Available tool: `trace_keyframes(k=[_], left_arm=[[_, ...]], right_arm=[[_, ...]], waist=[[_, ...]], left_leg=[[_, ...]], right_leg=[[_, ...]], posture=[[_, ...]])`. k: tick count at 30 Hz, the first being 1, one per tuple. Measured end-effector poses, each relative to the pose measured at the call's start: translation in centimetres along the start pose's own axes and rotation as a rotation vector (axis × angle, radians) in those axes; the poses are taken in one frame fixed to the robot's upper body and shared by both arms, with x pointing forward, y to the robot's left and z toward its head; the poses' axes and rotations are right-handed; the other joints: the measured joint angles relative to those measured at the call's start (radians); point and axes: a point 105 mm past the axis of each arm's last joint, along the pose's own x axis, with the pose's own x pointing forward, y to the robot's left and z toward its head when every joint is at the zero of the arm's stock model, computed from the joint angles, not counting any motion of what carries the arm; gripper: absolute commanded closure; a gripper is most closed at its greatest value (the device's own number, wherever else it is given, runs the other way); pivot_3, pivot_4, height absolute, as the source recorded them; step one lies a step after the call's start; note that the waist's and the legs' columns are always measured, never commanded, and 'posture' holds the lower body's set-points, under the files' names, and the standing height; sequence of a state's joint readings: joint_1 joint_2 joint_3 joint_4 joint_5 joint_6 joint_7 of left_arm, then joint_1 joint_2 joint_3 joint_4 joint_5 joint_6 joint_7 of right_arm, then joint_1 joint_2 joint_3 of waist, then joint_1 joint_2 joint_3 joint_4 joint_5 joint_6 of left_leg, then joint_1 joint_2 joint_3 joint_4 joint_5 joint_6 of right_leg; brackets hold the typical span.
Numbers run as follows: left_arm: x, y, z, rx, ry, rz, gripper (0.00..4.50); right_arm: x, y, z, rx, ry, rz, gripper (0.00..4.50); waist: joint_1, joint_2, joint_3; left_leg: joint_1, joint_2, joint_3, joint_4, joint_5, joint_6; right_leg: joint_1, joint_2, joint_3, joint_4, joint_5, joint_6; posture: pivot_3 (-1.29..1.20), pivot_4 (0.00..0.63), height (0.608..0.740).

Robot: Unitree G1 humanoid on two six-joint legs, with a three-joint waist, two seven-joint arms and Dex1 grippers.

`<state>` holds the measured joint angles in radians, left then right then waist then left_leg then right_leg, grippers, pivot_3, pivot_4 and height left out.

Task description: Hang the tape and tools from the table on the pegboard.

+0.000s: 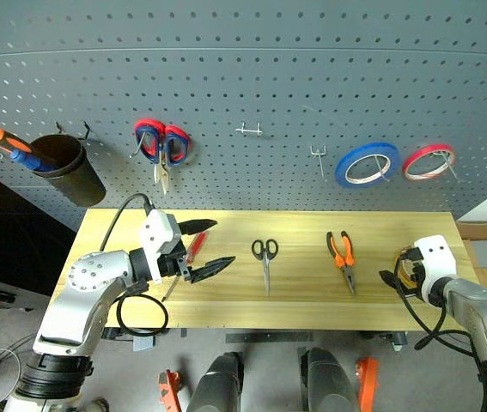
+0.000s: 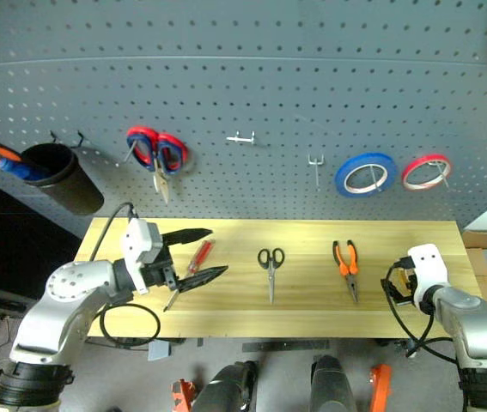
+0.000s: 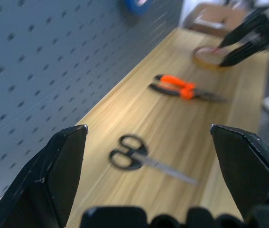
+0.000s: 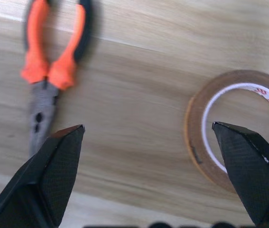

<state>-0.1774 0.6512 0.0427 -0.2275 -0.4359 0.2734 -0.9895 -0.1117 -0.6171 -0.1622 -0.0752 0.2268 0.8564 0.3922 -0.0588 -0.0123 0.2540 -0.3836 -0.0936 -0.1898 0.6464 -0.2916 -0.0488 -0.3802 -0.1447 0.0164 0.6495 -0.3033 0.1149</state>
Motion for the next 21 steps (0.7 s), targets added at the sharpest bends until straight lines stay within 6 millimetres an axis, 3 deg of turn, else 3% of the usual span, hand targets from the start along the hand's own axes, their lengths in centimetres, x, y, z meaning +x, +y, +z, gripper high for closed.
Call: trace_keyframes(k=[11, 17, 21], left_arm=[[0.5, 0.3, 1.3, 0.037, -0.021, -0.032, 0.05], [0.4, -0.3, 1.4, 0.042, -0.004, -0.088, 0.05], [0.4, -0.3, 1.5, 0.043, -0.004, -0.092, 0.0]], right_arm=[[3.7, -2.5, -1.3, -0.007, 0.087, -0.013, 0.0], [4.9, -3.1, -0.5, 0.034, 0.117, 0.043, 0.0], [4.8, -3.4, -0.5, 0.036, 0.16, 0.088, 0.94]], waist=[[-0.012, -0.001, 0.003], [-0.025, -0.001, 0.003], [-0.025, -0.002, 0.002]], left_leg=[[0.0, 0.0, 0.002, 0.0, 0.0, 0.0], [0.0, 0.0, 0.003, 0.001, 0.0, 0.0], [0.0, 0.0, 0.003, 0.001, 0.0, 0.0]], right_leg=[[-0.001, 0.0, 0.0, 0.0, 0.0, 0.0], [-0.001, 0.001, 0.0, 0.0, 0.002, -0.001], [-0.001, 0.002, 0.0, 0.0, 0.002, -0.001]], posture=[[-0.1, 0.276, 0.74], [-0.09, 0.261, 0.74], [-0.09, 0.255, 0.74]])
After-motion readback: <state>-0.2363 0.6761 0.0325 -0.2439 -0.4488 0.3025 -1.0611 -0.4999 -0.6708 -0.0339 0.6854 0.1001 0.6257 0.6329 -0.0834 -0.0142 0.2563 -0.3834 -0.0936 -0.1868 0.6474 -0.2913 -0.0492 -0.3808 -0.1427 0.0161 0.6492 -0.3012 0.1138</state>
